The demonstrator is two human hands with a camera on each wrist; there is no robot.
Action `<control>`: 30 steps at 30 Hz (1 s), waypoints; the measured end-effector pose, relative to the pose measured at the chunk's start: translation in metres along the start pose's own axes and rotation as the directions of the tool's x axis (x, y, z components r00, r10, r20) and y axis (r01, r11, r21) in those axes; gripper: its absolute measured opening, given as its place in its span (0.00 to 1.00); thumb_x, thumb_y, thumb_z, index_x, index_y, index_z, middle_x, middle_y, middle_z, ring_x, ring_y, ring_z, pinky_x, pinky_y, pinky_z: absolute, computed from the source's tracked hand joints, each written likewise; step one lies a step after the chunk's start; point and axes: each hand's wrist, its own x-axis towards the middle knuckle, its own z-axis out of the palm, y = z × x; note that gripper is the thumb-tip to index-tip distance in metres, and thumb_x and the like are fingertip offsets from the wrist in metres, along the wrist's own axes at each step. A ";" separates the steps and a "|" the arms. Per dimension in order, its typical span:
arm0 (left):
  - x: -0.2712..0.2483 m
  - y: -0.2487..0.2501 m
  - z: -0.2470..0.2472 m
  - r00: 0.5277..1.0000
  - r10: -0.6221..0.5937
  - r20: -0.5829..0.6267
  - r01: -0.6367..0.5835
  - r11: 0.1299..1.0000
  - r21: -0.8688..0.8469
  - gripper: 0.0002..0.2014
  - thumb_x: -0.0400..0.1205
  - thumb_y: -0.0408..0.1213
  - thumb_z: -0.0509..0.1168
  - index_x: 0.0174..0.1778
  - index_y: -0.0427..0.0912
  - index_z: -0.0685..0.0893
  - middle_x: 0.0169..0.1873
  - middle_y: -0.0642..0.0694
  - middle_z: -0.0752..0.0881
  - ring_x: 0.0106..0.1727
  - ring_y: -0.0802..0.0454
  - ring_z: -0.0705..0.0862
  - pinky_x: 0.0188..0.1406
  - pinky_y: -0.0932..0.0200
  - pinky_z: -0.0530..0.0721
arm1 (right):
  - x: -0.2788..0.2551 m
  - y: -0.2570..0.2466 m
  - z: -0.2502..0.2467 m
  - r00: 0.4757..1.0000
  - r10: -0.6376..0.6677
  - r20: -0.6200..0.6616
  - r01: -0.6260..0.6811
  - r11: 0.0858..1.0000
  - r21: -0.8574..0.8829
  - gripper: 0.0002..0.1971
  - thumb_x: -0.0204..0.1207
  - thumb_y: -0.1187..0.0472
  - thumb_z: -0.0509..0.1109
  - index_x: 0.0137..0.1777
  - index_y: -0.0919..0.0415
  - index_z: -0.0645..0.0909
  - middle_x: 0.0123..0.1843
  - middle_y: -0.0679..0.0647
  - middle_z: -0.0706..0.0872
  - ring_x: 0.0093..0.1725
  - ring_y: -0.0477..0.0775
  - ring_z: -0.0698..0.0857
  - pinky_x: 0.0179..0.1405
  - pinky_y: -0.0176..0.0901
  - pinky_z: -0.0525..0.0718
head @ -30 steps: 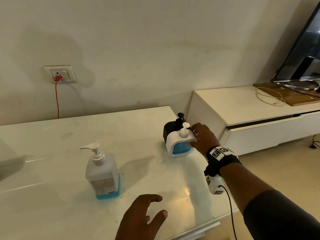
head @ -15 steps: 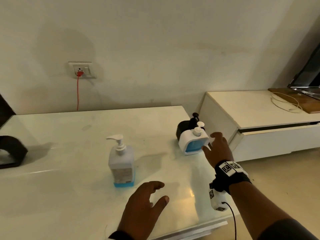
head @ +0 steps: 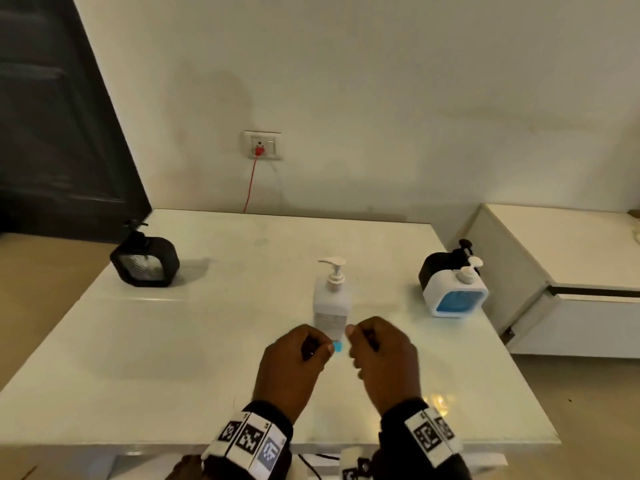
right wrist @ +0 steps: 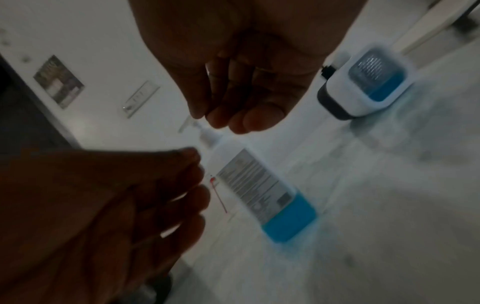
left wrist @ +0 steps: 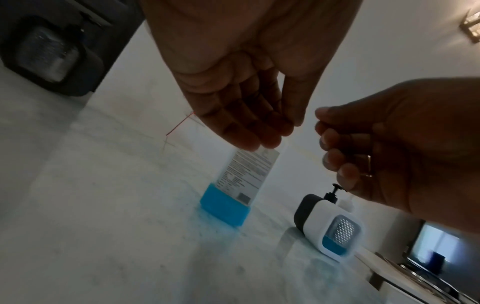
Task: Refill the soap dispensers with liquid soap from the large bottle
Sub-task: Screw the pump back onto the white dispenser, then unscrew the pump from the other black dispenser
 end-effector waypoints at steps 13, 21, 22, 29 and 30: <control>-0.003 -0.033 -0.066 0.945 -0.171 -0.278 0.127 0.977 -0.169 0.10 0.90 0.36 0.64 0.48 0.54 0.87 0.39 0.54 0.91 0.41 0.60 0.90 0.49 0.52 0.92 | -0.017 -0.050 0.087 0.924 -0.242 0.297 0.209 0.968 0.137 0.10 0.80 0.59 0.72 0.54 0.40 0.82 0.50 0.37 0.87 0.42 0.43 0.89 0.39 0.41 0.88; 0.041 -0.064 -0.142 0.901 -0.163 -0.401 0.191 0.981 0.031 0.05 0.85 0.38 0.71 0.53 0.53 0.86 0.48 0.56 0.88 0.53 0.53 0.87 0.52 0.61 0.80 | -0.026 -0.051 0.117 0.854 -0.243 0.459 0.231 0.969 0.083 0.11 0.80 0.52 0.72 0.58 0.35 0.79 0.55 0.29 0.83 0.46 0.38 0.86 0.45 0.41 0.89; 0.056 -0.071 -0.156 0.887 -0.166 -0.432 0.211 0.976 0.058 0.08 0.85 0.37 0.72 0.58 0.50 0.86 0.52 0.53 0.87 0.57 0.50 0.86 0.55 0.61 0.78 | -0.026 -0.049 0.117 0.848 -0.237 0.474 0.232 0.970 0.069 0.11 0.80 0.52 0.71 0.58 0.34 0.79 0.56 0.29 0.82 0.47 0.37 0.86 0.46 0.39 0.89; 0.154 -0.110 -0.240 0.782 -0.167 -0.601 0.362 0.906 0.219 0.47 0.76 0.39 0.81 0.88 0.41 0.62 0.85 0.40 0.68 0.85 0.37 0.66 0.82 0.40 0.71 | -0.017 -0.039 0.119 0.854 -0.211 0.476 0.238 0.971 0.002 0.14 0.78 0.50 0.74 0.56 0.29 0.77 0.54 0.23 0.81 0.47 0.34 0.86 0.43 0.41 0.89; 0.164 -0.116 -0.250 0.785 -0.187 -0.590 0.388 0.891 0.235 0.51 0.75 0.40 0.83 0.90 0.42 0.59 0.87 0.41 0.65 0.88 0.38 0.63 0.84 0.39 0.70 | -0.015 -0.038 0.121 0.856 -0.199 0.478 0.232 0.973 -0.011 0.14 0.77 0.51 0.74 0.56 0.29 0.77 0.53 0.25 0.82 0.46 0.34 0.86 0.43 0.40 0.89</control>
